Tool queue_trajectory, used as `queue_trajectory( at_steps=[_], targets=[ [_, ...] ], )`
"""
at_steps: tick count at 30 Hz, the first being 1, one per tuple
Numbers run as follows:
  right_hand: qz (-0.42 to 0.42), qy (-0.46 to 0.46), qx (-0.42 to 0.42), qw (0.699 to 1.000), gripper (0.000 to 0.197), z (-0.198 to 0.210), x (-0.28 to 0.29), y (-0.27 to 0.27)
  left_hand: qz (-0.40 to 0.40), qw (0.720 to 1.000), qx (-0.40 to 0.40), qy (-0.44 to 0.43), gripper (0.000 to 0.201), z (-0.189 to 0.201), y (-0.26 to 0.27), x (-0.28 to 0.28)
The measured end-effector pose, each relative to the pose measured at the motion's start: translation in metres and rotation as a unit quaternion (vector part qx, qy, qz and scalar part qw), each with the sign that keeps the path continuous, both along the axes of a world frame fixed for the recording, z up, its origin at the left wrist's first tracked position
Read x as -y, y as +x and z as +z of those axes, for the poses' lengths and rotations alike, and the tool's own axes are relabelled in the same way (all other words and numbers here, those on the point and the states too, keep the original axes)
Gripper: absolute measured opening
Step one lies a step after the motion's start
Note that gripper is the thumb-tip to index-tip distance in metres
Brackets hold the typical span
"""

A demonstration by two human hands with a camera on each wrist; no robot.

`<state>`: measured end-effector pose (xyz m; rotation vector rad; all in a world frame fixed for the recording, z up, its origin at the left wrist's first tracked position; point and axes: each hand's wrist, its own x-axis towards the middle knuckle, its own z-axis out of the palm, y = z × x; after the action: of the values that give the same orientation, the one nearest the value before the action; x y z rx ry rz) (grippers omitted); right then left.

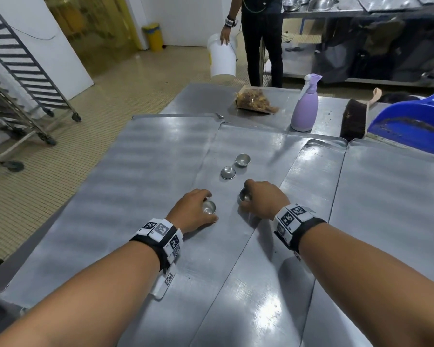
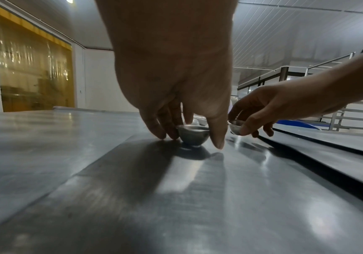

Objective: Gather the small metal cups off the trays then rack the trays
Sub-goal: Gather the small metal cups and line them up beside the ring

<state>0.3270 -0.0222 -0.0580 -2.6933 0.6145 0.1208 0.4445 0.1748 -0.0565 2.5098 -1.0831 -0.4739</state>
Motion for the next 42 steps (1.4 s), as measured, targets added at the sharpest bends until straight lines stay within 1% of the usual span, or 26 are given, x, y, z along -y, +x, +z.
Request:
queue_trajectory(
  at_steps=[3, 5, 7, 9, 10, 12, 13, 18, 21, 24, 26, 28, 33, 37, 42],
  targets=[
    [-0.003, 0.03, 0.018, 0.999, 0.032, 0.007, -0.015, -0.016, -0.008, 0.999, 0.018, 0.026, 0.06, 0.005, -0.011, -0.003],
    [-0.012, 0.051, 0.035, 0.998, 0.025, 0.014, -0.026, -0.032, -0.012, 1.0, 0.02, 0.02, 0.055, 0.011, -0.024, -0.005],
    [-0.027, 0.059, 0.045, 0.997, 0.023, 0.023, -0.04, -0.052, -0.019, 1.0, 0.013, 0.004, 0.054, 0.021, -0.041, -0.008],
    [-0.052, 0.06, 0.053, 0.995, 0.027, 0.033, -0.054, -0.079, -0.032, 0.999, -0.004, -0.014, 0.054, 0.032, -0.063, -0.011],
    [-0.067, 0.061, 0.055, 0.994, 0.034, 0.036, -0.06, -0.092, -0.04, 0.999, -0.012, -0.023, 0.054, 0.036, -0.074, -0.012],
    [-0.109, 0.067, 0.064, 0.99, 0.055, 0.049, -0.073, -0.126, -0.063, 0.997, -0.023, -0.039, 0.058, 0.047, -0.1, -0.015],
    [-0.127, 0.068, 0.067, 0.987, 0.059, 0.055, -0.079, -0.142, -0.07, 0.996, -0.026, -0.044, 0.059, 0.051, -0.111, -0.016],
    [-0.208, 0.052, 0.077, 0.974, 0.049, 0.076, -0.096, -0.226, -0.126, 0.99, -0.026, -0.06, 0.053, 0.074, -0.18, -0.011],
    [-0.246, 0.057, 0.085, 0.964, 0.052, 0.079, -0.104, -0.275, -0.168, 0.982, -0.03, -0.082, 0.051, 0.078, -0.226, -0.003],
    [-0.29, 0.058, 0.096, 0.951, 0.056, 0.078, -0.109, -0.328, -0.209, 0.974, -0.029, -0.079, 0.056, 0.075, -0.28, 0.008],
    [-0.316, 0.06, 0.1, 0.941, 0.059, 0.075, -0.109, -0.362, -0.216, 0.972, -0.042, -0.084, 0.058, 0.071, -0.311, 0.016],
    [-0.344, 0.062, 0.097, 0.932, 0.062, 0.072, -0.108, -0.401, -0.228, 0.968, -0.052, -0.086, 0.054, 0.067, -0.345, 0.026],
    [-0.399, 0.067, 0.08, 0.911, 0.055, 0.068, -0.097, -0.507, -0.274, 0.957, -0.051, -0.08, 0.051, 0.059, -0.44, 0.057],
    [-0.439, 0.068, 0.075, 0.893, 0.052, 0.064, -0.08, -0.602, -0.306, 0.946, -0.06, -0.086, 0.05, 0.054, -0.534, 0.084],
    [-0.462, 0.069, 0.087, 0.88, 0.051, 0.053, -0.058, -0.699, -0.334, 0.936, -0.067, -0.087, 0.049, 0.045, -0.633, 0.113]
  ],
)
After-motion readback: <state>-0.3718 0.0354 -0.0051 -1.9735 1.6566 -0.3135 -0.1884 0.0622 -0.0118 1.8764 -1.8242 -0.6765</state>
